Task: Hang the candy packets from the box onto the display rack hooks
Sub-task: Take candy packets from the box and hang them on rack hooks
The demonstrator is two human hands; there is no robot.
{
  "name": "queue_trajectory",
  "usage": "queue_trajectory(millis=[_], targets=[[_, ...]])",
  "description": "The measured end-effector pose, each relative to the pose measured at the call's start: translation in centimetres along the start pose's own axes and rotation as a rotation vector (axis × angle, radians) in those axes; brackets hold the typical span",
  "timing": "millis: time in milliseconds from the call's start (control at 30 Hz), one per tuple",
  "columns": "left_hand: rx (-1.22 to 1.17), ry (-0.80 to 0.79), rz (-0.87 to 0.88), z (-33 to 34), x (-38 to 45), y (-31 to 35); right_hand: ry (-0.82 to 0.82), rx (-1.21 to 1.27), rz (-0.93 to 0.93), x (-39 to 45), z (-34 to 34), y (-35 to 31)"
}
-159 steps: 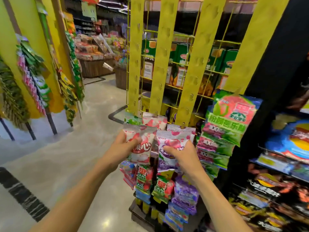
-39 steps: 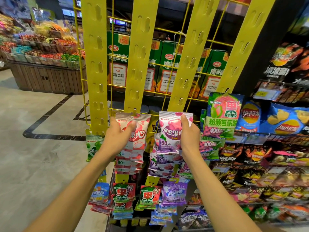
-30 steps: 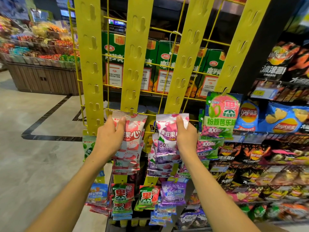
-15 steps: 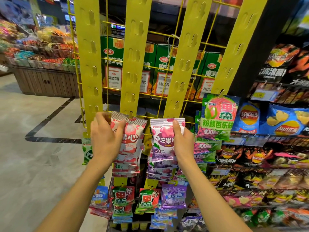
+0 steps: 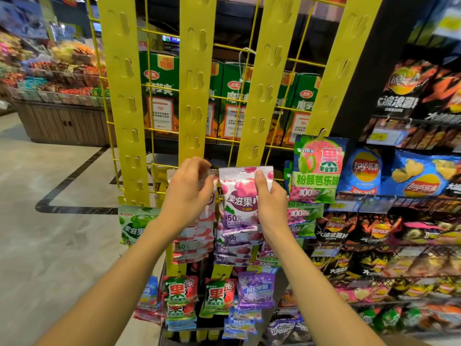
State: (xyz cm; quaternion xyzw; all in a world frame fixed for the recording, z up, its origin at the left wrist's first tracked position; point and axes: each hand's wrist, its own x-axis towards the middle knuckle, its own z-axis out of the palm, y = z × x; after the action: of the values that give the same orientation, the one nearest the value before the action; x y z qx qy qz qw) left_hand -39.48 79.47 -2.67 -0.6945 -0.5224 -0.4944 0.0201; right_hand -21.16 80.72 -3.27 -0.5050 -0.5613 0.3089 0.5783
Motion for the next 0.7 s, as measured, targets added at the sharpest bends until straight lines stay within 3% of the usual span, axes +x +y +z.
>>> queue_trajectory(millis=[433, 600, 700], targets=[[-0.014, -0.159, 0.032, -2.0, 0.4, -0.9, -0.041, 0.020, 0.014, -1.0, -0.5, -1.3], [0.453, -0.297, 0.349, -2.8, -1.2, -3.3, -0.034, -0.002, 0.023, -1.5, -1.0, -1.7], [0.643, -0.407, 0.374, -2.8, -2.5, -4.9, -0.003, 0.001, 0.073, -1.3, -1.2, -2.2]])
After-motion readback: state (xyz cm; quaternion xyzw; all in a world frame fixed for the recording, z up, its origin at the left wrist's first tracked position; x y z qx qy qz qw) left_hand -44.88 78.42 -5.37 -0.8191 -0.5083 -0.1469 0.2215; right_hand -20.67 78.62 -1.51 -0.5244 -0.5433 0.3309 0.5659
